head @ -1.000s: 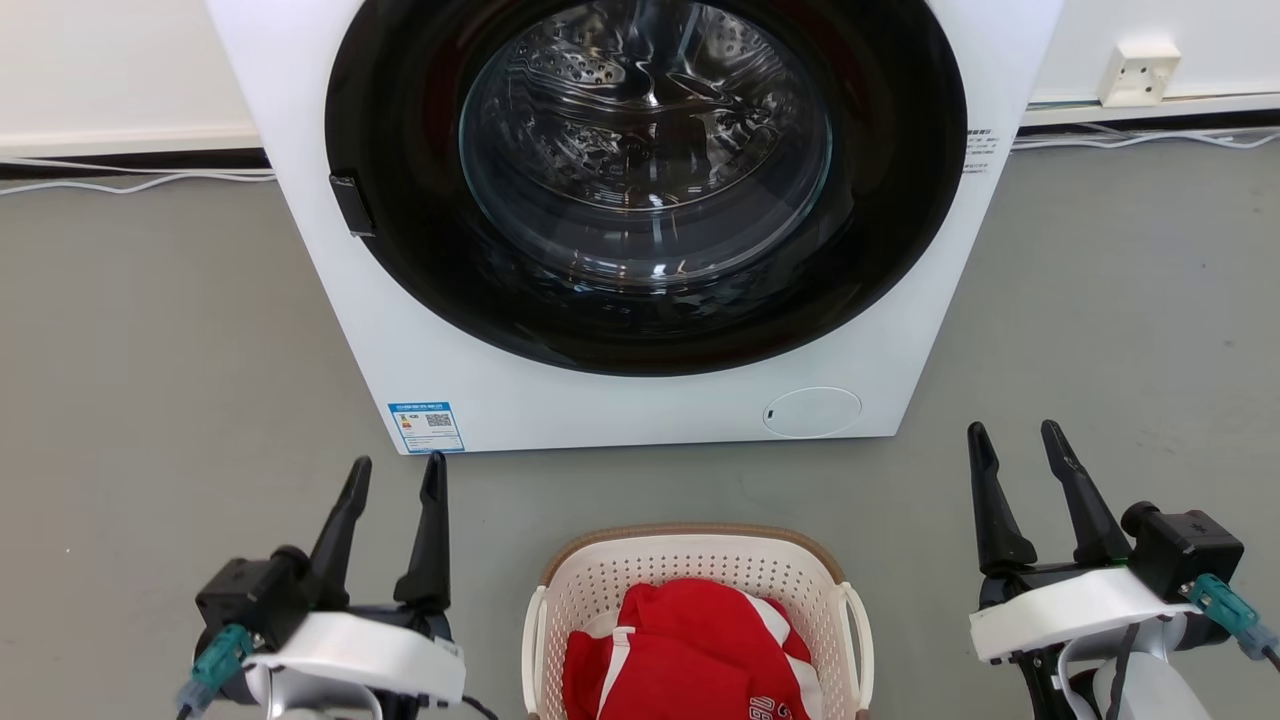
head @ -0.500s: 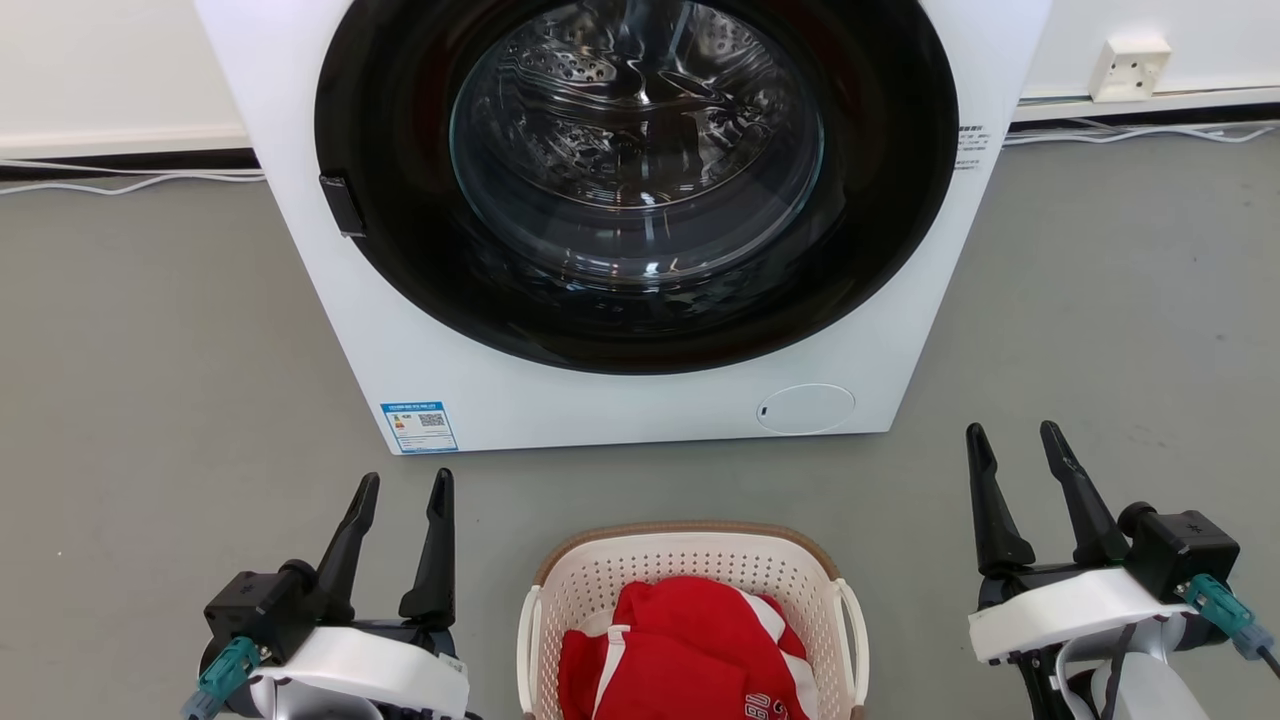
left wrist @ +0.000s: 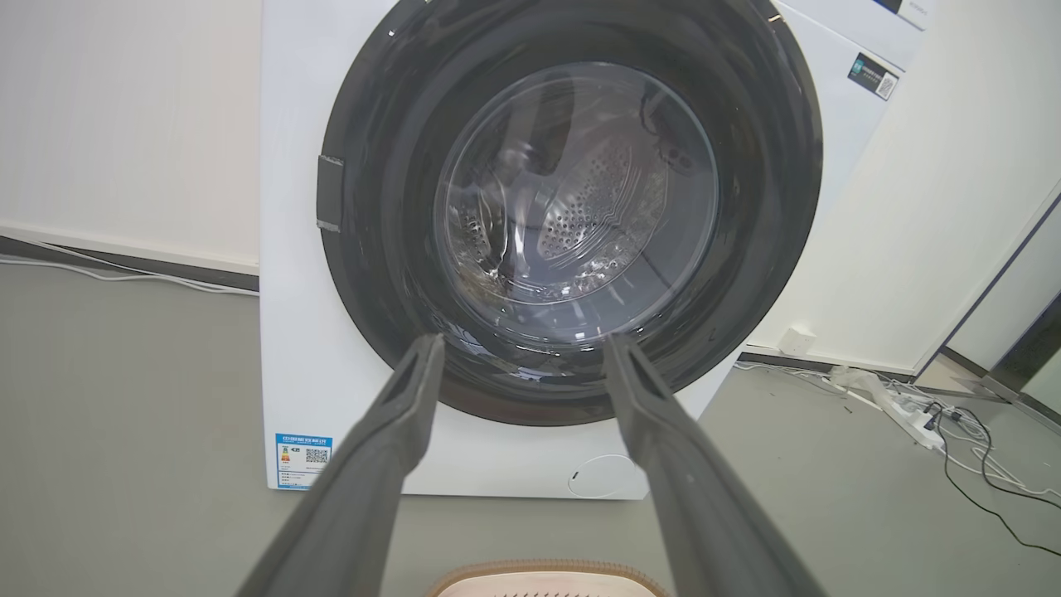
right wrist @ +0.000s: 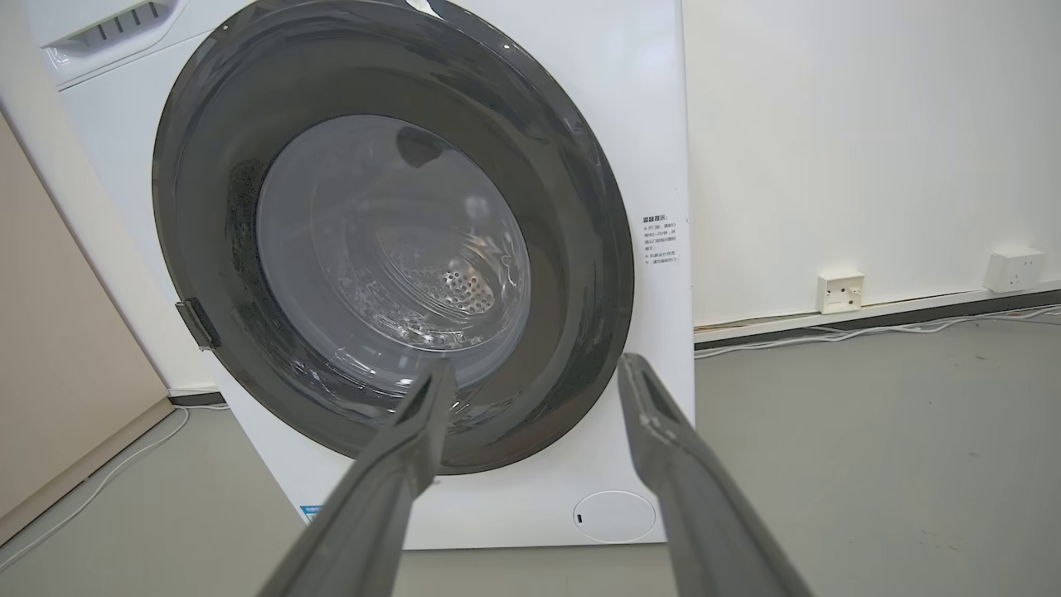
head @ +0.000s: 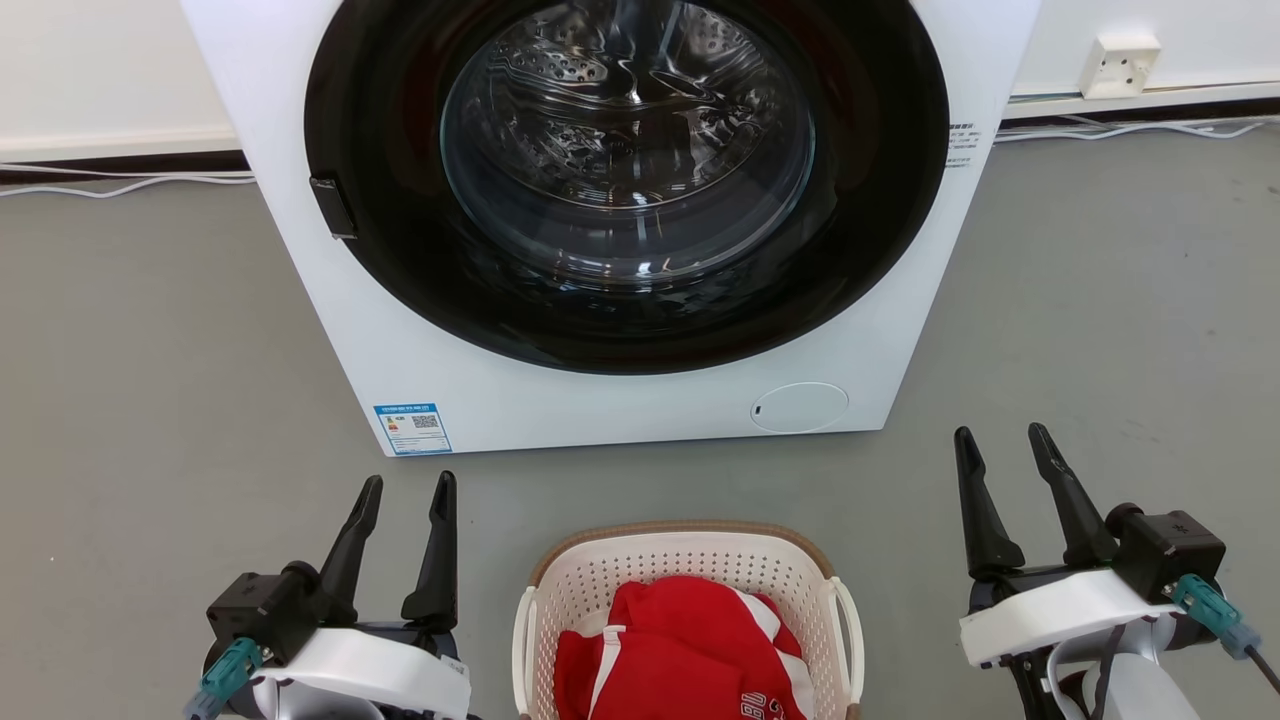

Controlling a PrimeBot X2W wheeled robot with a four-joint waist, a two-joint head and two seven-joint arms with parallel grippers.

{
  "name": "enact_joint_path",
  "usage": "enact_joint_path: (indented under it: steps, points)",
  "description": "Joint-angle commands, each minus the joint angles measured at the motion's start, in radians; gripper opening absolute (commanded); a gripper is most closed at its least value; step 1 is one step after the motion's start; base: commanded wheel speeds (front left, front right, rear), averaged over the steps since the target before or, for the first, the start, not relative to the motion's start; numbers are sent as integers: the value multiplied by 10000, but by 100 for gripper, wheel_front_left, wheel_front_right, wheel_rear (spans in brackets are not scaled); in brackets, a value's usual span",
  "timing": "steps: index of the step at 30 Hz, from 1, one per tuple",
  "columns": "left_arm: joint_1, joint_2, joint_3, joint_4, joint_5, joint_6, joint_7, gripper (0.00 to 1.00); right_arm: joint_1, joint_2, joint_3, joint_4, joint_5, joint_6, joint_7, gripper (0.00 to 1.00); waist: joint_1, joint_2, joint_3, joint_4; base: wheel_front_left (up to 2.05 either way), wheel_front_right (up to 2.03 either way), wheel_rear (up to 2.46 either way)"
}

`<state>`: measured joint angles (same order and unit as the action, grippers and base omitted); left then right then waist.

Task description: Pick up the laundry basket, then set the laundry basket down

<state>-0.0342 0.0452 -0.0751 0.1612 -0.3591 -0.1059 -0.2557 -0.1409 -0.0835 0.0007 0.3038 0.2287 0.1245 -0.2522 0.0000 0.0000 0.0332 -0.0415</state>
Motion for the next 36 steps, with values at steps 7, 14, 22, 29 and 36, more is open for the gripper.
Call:
enact_joint_path:
  steps: [7, 14, 22, 29, 36]
  points:
    - [-309, 51, 273, -152, -39, -60, -61, 100, -272, -39, 246, -208, -11, 62, -95, 100, 0, 0, 8, -60, 0, 0, 0]
    - [155, -73, -47, 457, -194, -1, 40, 0, 197, 47, 7, 333, 133, -11, 63, 0, 0, 0, -29, -77, 0, 0, 0]
    - [112, -64, 75, 475, -998, -16, 277, 0, 222, 65, -75, 264, 1022, -6, 306, 0, 9, 0, -65, -44, 0, 0, 0]
    - [48, -55, 184, 507, -1695, -30, 482, 0, 226, 82, -132, 209, 1796, -2, 500, 0, 0, 0, -64, -17, 0, 0, 0]
    - [3, -48, 278, 527, -2288, -42, 658, 0, 233, 95, -184, 164, 2457, 2, 670, 0, 0, 0, -76, 7, 0, 0, 0]
